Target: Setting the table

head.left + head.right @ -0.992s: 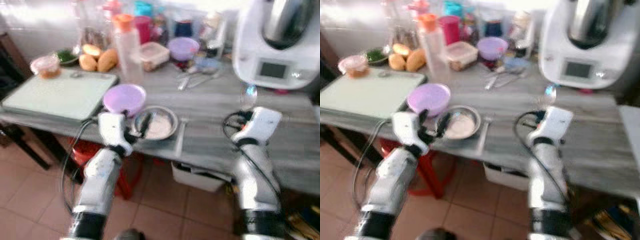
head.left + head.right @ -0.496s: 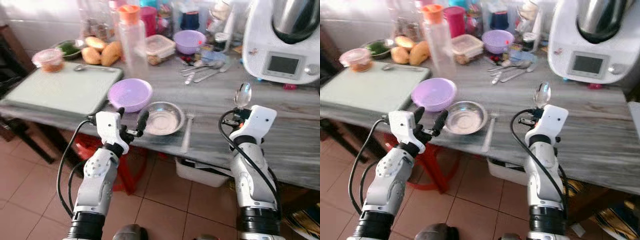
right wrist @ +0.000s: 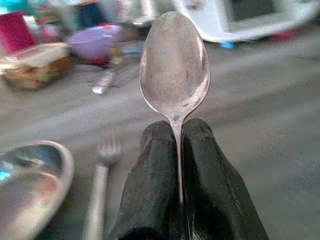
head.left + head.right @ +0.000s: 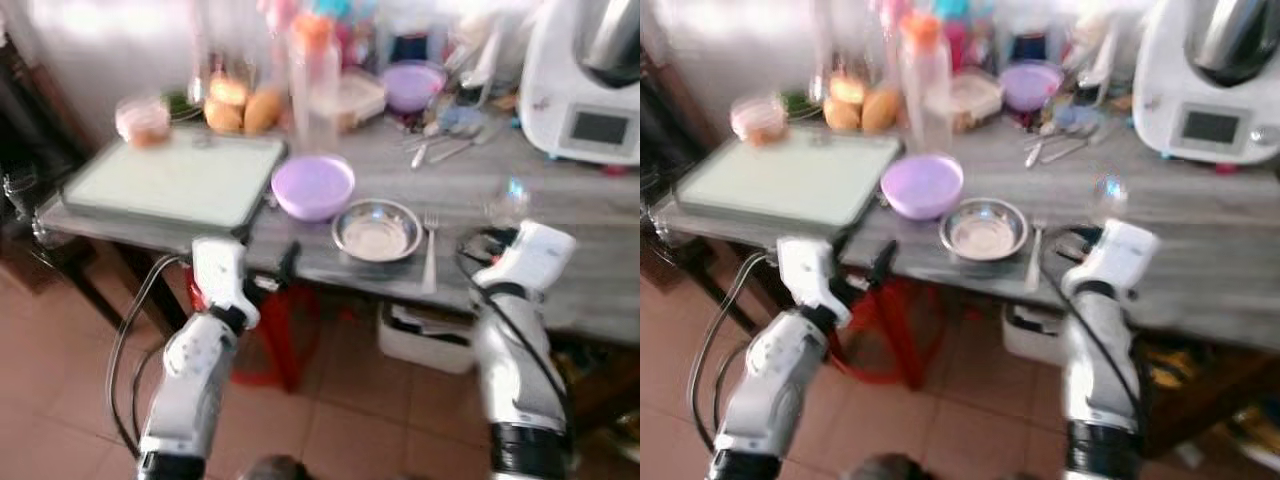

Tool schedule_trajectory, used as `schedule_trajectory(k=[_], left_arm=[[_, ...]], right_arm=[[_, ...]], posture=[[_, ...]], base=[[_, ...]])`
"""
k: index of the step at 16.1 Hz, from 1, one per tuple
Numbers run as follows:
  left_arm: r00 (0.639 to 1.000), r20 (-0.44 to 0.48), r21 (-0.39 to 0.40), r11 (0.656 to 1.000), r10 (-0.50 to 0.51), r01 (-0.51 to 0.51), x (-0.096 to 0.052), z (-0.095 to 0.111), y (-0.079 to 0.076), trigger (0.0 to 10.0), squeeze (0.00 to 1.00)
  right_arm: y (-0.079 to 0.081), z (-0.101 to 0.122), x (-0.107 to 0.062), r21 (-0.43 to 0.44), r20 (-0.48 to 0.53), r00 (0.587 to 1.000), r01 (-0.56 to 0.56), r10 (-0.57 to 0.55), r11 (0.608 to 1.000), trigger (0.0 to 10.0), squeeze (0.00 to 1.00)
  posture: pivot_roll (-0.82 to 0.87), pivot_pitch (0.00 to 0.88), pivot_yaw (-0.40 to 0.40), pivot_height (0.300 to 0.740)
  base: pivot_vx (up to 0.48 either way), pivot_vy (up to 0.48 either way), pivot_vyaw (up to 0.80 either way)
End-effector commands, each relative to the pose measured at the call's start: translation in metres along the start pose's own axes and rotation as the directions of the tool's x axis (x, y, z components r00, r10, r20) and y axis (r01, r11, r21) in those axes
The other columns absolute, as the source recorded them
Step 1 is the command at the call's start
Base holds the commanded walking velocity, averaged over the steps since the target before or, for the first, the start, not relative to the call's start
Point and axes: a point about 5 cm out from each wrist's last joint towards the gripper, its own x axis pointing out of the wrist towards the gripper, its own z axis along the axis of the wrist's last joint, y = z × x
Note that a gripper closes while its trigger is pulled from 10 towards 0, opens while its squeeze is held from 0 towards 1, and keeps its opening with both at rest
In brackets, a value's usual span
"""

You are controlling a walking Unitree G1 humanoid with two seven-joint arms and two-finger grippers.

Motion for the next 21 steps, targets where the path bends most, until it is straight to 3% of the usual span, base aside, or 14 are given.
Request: schedule_trajectory(k=[1,3,10,21], left_arm=[[1.000,-0.001,0.023,1.000,-0.003,0.003,-0.0012,0.0034,0.0016,10.0,0.00],[1.000,-0.015,0.020,1.000,0.004,-0.004,-0.0053,0.0027,0.0014,10.0,0.00],[1.000,-0.010,0.039,0.999,0.011,-0.011,-0.0065,0.0059,0.0034,10.0,0.00],[1.000,-0.004,0.026,1.000,-0.001,0.001,-0.0035,0.0070,0.0003,10.0,0.00]], right_arm=[[-0.0007,0.0046,0.0010,-0.003,0.014,1.000,0.011,-0.011,1.000,10.0,0.00],[-0.0085,0.0045,0.0021,-0.014,0.009,0.999,0.050,-0.050,0.999,10.0,0.00],[-0.0085,0.0097,0.0075,-0.010,0.027,0.998,0.058,-0.058,0.998,10.0,0.00],[-0.0017,0.0110,0.0071,-0.015,0.038,0.999,0.024,-0.024,1.000,10.0,0.00]], posture=[[0.00,0.000,0.051,0.740],[0.00,0.006,0.051,0.740],[0.01,0.015,0.063,0.740],[0.00,0.011,0.058,0.740]], base=[[0.000,0.000,0.00],[0.000,0.000,0.00],[0.000,0.000,0.00],[0.384,0.000,0.00]])
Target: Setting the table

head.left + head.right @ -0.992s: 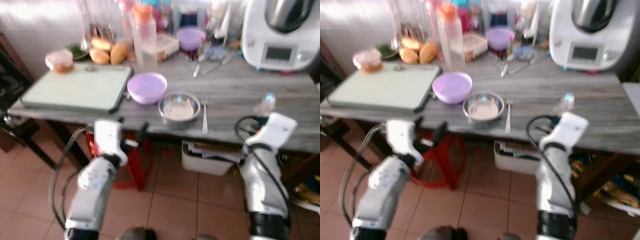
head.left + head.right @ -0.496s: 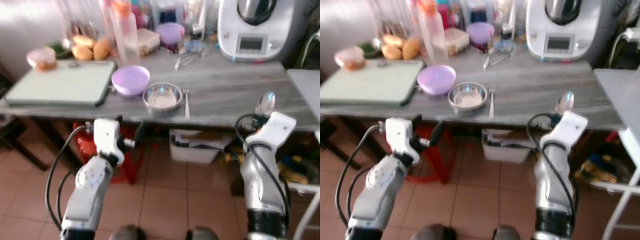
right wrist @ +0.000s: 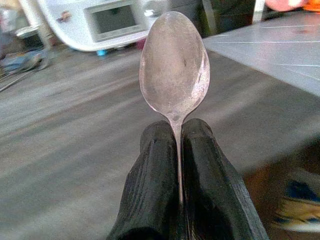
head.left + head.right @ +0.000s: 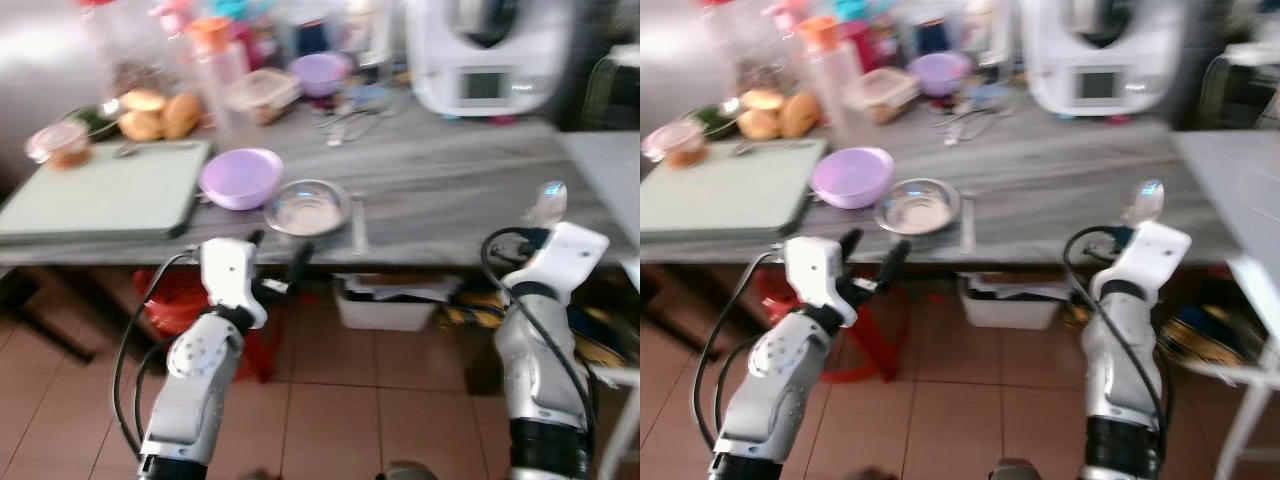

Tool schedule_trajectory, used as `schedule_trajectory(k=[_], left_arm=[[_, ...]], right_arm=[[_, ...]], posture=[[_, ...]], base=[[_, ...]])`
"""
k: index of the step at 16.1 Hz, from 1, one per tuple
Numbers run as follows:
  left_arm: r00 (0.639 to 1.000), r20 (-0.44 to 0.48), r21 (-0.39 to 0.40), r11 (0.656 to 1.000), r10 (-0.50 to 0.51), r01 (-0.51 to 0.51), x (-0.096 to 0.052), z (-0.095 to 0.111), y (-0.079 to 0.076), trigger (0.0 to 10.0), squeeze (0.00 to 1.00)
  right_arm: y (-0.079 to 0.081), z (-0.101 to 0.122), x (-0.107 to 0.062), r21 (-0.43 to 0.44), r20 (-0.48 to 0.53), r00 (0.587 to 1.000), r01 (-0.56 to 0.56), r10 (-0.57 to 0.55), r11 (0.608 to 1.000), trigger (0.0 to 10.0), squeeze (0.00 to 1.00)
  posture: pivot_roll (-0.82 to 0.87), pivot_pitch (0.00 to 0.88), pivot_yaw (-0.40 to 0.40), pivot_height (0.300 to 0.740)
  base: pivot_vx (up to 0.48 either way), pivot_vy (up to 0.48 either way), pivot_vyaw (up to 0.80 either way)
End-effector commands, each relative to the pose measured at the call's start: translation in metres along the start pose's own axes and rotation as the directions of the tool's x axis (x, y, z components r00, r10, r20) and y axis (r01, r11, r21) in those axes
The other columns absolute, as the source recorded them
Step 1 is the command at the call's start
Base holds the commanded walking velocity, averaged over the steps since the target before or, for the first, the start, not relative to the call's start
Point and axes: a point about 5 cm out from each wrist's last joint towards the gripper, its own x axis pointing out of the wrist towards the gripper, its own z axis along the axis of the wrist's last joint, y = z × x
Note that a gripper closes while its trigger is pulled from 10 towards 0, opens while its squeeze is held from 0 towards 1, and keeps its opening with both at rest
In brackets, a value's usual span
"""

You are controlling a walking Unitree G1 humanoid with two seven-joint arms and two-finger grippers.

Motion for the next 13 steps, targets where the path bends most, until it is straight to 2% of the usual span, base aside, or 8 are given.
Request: schedule_trajectory(k=[1,6,10,13], left_arm=[[0.999,-0.006,0.024,0.999,0.042,-0.042,-0.004,0.001,0.011,10.0,0.00],[0.993,0.017,0.044,0.993,0.113,-0.114,-0.001,0.009,0.018,10.0,0.00],[0.971,0.059,0.110,0.965,0.231,-0.236,-0.017,0.019,0.040,10.0,0.00],[0.954,0.050,0.135,0.945,0.295,-0.299,-0.031,0.019,0.053,10.0,0.00]], right_arm=[[0.019,0.002,-0.002,0.020,0.006,0.998,-0.062,0.062,0.998,10.0,0.00],[0.035,0.002,-0.003,0.002,-0.002,0.983,-0.185,0.185,0.983,10.0,0.00],[0.041,0.005,-0.002,-0.010,0.012,0.973,-0.231,0.231,0.973,10.0,0.00],[0.043,0.000,0.000,0.018,-0.033,0.968,-0.247,0.248,0.969,10.0,0.00]], posture=[[0.00,0.010,0.059,0.740],[0.02,0.007,0.062,0.740],[0.03,0.007,0.062,0.740],[0.03,0.014,0.058,0.740]], base=[[0.424,0.000,0.00],[0.380,0.000,0.00],[0.000,0.000,0.00],[0.000,0.000,0.00]])
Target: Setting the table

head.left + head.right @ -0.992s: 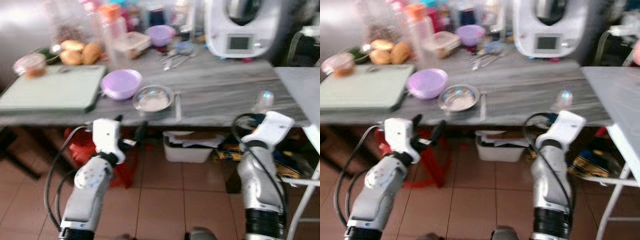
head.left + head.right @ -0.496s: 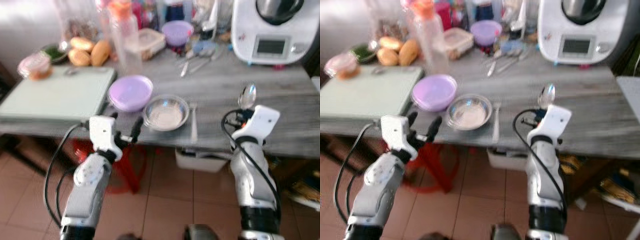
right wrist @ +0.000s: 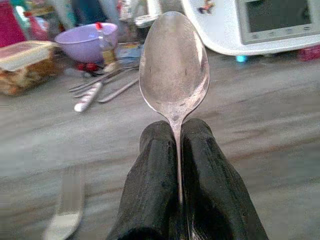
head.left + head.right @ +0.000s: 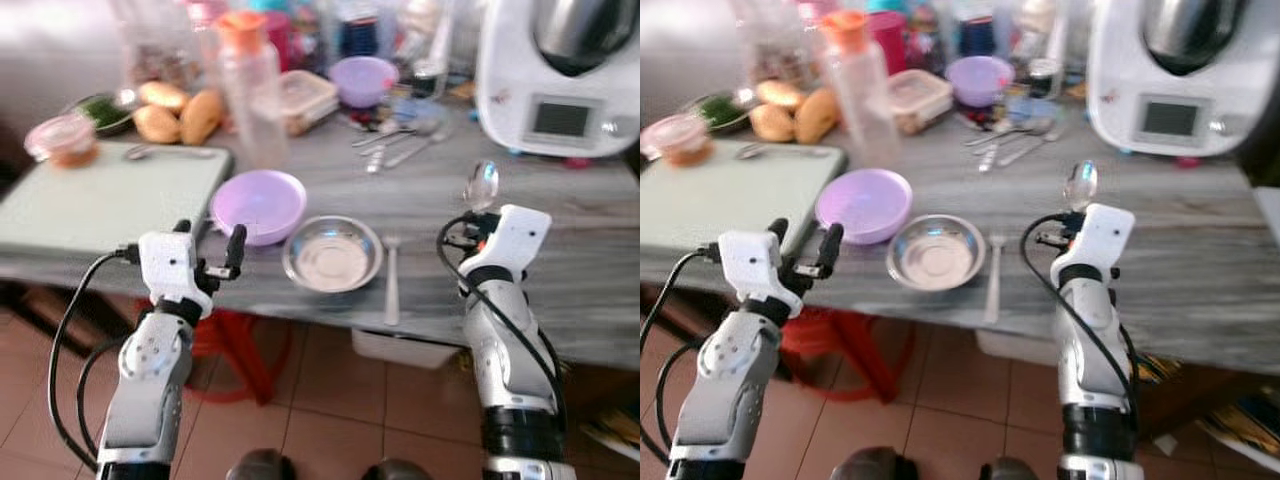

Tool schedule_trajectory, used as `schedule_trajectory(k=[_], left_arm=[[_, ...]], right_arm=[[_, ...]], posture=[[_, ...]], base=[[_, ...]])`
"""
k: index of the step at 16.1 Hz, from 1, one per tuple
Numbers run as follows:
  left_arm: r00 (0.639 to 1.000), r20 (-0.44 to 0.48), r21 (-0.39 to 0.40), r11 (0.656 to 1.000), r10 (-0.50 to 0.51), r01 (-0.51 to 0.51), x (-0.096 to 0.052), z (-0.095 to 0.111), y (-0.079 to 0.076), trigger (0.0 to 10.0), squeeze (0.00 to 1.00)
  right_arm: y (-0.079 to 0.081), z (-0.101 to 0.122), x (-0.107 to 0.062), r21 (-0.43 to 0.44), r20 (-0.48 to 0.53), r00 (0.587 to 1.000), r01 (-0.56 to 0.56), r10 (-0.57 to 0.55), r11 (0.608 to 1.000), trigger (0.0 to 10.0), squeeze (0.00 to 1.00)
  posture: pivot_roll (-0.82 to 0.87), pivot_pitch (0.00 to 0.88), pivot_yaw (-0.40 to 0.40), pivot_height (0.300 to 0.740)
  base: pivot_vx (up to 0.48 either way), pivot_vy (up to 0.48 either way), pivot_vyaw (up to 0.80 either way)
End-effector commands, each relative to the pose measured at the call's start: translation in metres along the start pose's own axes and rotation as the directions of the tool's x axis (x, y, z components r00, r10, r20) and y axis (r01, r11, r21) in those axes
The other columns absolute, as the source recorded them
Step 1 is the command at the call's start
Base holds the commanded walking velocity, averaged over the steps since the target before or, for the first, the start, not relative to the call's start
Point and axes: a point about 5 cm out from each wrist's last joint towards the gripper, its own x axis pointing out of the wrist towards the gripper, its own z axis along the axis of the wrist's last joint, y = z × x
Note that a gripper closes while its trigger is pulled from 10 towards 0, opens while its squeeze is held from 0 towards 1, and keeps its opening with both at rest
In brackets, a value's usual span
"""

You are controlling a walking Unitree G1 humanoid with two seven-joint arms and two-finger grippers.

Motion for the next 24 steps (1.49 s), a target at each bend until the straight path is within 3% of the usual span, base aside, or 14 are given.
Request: schedule_trajectory(k=[1,4,9,15,20,24], left_arm=[[1.000,-0.003,0.025,1.000,0.004,-0.004,-0.004,0.003,0.006,10.0,0.00],[0.998,-0.034,0.022,0.998,-0.050,0.051,-0.013,-0.001,0.003,10.0,0.00],[0.996,-0.051,0.009,0.997,-0.071,0.072,-0.011,-0.004,-0.001,10.0,0.00],[0.995,-0.056,0.004,0.997,-0.082,0.082,-0.012,-0.004,-0.003,10.0,0.00],[0.993,-0.060,-0.002,0.995,-0.099,0.099,-0.011,-0.005,-0.007,10.0,0.00],[0.993,-0.060,-0.002,0.994,-0.106,0.106,-0.009,-0.005,-0.008,10.0,0.00]], right_arm=[[0.001,-0.005,0.001,0.021,-0.040,0.999,-0.014,0.015,1.000,10.0,0.00],[0.002,-0.020,-0.004,0.035,-0.138,0.990,-0.005,0.010,0.999,10.0,0.00],[0.001,-0.038,-0.014,0.075,-0.234,0.972,0.031,-0.013,0.997,10.0,0.00],[0.004,-0.043,-0.013,0.101,-0.288,0.958,0.026,0.004,0.995,10.0,0.00],[0.011,-0.050,-0.016,0.179,-0.349,0.937,0.037,0.028,0.983,10.0,0.00],[0.008,-0.056,-0.020,0.152,-0.383,0.923,0.045,0.017,0.987,10.0,0.00]], posture=[[0.03,0.015,0.058,0.740],[0.04,0.021,0.062,0.740],[0.04,0.022,0.069,0.740],[0.04,0.020,0.061,0.740],[0.03,0.019,0.062,0.740],[0.03,0.019,0.062,0.740]], base=[[0.000,0.000,0.00],[0.000,0.000,0.00],[0.000,0.000,0.00],[0.000,0.000,0.00],[0.000,0.000,0.00],[0.000,0.000,0.00]])
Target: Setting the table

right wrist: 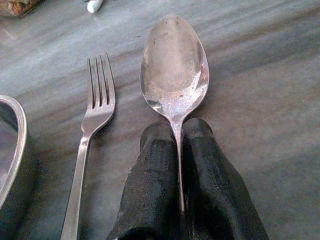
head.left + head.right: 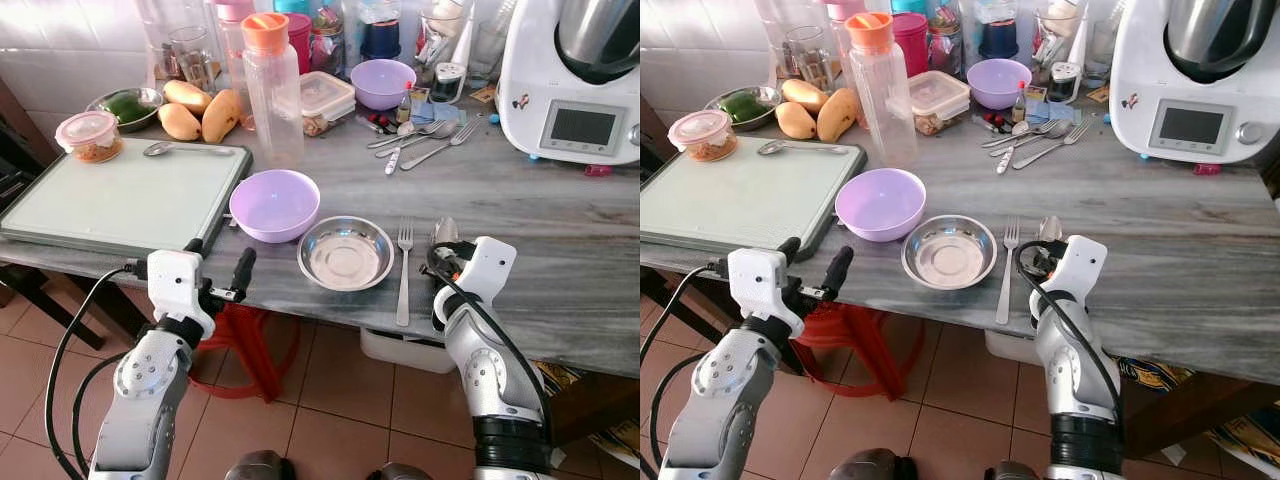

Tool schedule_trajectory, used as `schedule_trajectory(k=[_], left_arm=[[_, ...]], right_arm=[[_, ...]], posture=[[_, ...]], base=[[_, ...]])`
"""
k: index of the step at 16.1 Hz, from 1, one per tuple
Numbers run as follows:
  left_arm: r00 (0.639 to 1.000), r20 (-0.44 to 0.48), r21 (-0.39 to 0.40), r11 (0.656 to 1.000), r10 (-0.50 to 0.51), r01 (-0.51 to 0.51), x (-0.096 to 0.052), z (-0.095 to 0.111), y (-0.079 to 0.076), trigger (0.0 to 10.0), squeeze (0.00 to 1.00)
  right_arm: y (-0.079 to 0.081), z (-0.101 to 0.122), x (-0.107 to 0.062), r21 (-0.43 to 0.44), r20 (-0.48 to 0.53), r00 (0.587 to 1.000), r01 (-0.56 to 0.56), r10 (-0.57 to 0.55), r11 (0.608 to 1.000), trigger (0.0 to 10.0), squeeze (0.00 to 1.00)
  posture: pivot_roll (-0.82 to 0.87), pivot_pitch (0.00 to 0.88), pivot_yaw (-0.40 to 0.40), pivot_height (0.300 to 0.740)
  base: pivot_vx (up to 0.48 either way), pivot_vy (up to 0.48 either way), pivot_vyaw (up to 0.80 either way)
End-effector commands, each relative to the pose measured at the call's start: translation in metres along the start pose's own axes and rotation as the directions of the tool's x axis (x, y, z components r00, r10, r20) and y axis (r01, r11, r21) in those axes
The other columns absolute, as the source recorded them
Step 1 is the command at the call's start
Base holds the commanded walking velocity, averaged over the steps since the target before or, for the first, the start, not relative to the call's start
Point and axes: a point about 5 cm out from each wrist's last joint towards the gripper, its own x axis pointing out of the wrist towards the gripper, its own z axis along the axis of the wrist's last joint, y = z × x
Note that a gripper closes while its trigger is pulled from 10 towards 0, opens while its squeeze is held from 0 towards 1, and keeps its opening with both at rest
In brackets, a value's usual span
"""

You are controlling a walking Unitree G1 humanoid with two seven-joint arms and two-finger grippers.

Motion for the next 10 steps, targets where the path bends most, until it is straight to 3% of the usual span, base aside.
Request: schedule_trajectory(k=[1,7,8,10], left_arm=[[1.000,0.001,0.009,1.000,-0.006,0.006,0.0023,0.0024,-0.0004,10.0,0.00],[1.000,0.001,0.006,1.000,-0.010,0.010,0.0035,0.0022,-0.0020,10.0,0.00],[1.000,0.000,0.007,1.000,-0.010,0.010,0.0035,0.0021,-0.0019,10.0,0.00],[1.000,0.000,0.008,1.000,-0.010,0.010,0.0037,0.0024,-0.0020,10.0,0.00]], right_arm=[[-0.0068,-0.0156,-0.0017,0.001,-0.081,0.996,0.026,-0.026,1.000,10.0,0.00],[-0.0076,-0.0184,-0.0003,-0.009,-0.112,0.994,0.018,-0.019,1.000,10.0,0.02],[-0.0073,-0.0183,-0.0002,-0.010,-0.112,0.994,0.017,-0.018,1.000,10.0,0.63],[-0.0070,-0.0184,-0.0003,-0.008,-0.113,0.993,0.019,-0.020,1.000,10.0,0.65]], posture=[[0.03,0.019,0.062,0.740],[0.03,0.019,0.063,0.740],[0.03,0.018,0.063,0.740],[0.03,0.018,0.063,0.740]], base=[[0.000,0.000,0.00],[0.000,0.000,0.00],[0.000,0.000,0.00],[0.000,0.000,0.00]])
